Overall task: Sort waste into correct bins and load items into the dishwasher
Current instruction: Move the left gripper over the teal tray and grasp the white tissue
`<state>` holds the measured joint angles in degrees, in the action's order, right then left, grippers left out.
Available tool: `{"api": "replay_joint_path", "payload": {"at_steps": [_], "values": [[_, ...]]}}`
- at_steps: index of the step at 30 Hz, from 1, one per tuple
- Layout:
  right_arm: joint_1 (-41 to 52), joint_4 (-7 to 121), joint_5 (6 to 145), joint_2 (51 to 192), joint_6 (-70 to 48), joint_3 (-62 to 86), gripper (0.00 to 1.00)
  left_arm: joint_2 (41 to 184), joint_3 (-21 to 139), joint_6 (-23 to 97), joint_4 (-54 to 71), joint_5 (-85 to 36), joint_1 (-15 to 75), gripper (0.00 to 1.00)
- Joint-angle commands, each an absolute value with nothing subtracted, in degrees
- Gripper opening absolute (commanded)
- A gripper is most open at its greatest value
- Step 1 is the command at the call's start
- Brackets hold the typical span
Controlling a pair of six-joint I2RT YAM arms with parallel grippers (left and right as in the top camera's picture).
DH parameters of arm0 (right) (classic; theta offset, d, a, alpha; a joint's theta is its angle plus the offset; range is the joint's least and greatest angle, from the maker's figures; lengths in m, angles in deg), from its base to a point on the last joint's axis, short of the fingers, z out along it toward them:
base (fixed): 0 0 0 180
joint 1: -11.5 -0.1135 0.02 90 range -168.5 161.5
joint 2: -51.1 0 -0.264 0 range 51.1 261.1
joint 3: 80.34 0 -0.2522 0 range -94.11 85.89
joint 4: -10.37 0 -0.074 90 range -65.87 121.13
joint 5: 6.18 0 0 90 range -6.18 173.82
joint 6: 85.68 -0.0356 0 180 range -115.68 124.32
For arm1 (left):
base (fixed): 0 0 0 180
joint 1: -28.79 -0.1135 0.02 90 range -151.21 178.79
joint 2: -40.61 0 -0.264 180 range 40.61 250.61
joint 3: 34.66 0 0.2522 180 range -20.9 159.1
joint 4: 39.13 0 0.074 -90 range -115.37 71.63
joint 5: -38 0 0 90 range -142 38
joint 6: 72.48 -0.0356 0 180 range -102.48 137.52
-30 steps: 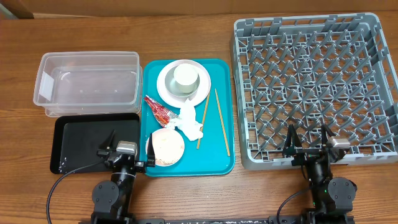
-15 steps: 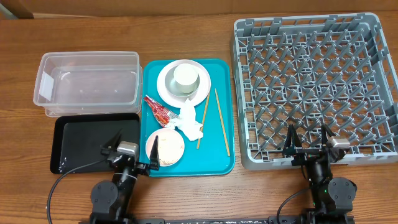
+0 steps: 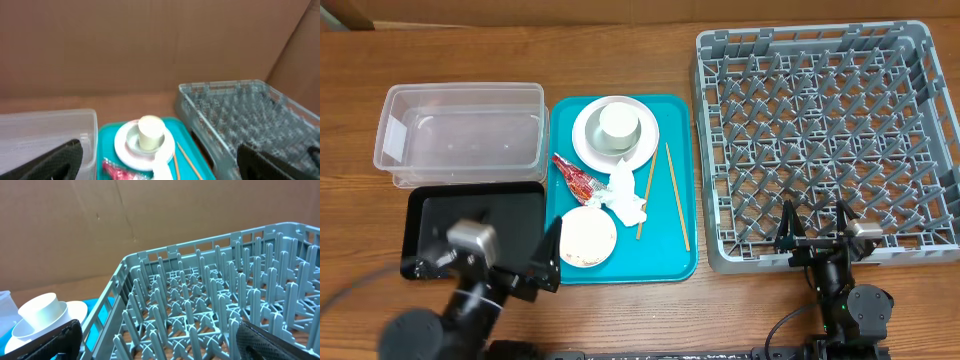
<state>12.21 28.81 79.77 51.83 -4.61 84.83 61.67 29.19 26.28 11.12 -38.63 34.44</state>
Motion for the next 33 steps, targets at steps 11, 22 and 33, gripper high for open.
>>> {"api": "replay_joint_path", "payload": {"at_steps": [11,22,33], "values": [[12.3,28.6,79.9,51.3,-4.2,85.4,1.00,108.0,82.4,27.4,56.1,-24.1,34.8,1.00],[12.3,28.6,79.9,51.3,-4.2,85.4,1.00,128.9,82.4,26.3,67.0,-22.2,36.5,0.04],[12.3,28.6,79.9,51.3,-4.2,85.4,1.00,138.5,82.3,33.7,62.8,-37.8,52.5,0.04]]}}
